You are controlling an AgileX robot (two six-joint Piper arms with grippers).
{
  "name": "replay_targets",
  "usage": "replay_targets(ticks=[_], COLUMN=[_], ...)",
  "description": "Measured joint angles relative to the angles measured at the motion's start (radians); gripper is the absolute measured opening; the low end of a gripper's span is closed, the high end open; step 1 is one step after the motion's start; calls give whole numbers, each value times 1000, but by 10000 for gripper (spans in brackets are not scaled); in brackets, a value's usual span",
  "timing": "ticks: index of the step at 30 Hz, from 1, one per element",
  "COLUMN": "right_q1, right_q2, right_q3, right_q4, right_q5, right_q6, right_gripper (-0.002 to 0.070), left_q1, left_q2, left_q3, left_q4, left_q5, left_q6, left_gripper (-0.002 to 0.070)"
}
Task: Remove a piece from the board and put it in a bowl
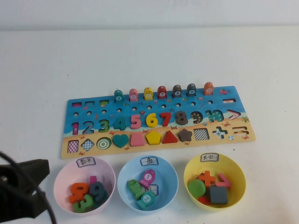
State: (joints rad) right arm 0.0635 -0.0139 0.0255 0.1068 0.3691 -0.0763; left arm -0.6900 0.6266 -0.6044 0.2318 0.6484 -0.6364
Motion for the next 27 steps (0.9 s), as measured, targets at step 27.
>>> replay_targets(ticks=[27], right_q1=[0], right_q2=[0], right_q3=[0], right_q4=[2], right_q5=[0], right_q6=[0], right_gripper=[-17], left_q1=[0], left_q2=[-237], left_q3=[300], left_q4=[134], left_q5=[-419], left_q6=[20], left_gripper=[-3])
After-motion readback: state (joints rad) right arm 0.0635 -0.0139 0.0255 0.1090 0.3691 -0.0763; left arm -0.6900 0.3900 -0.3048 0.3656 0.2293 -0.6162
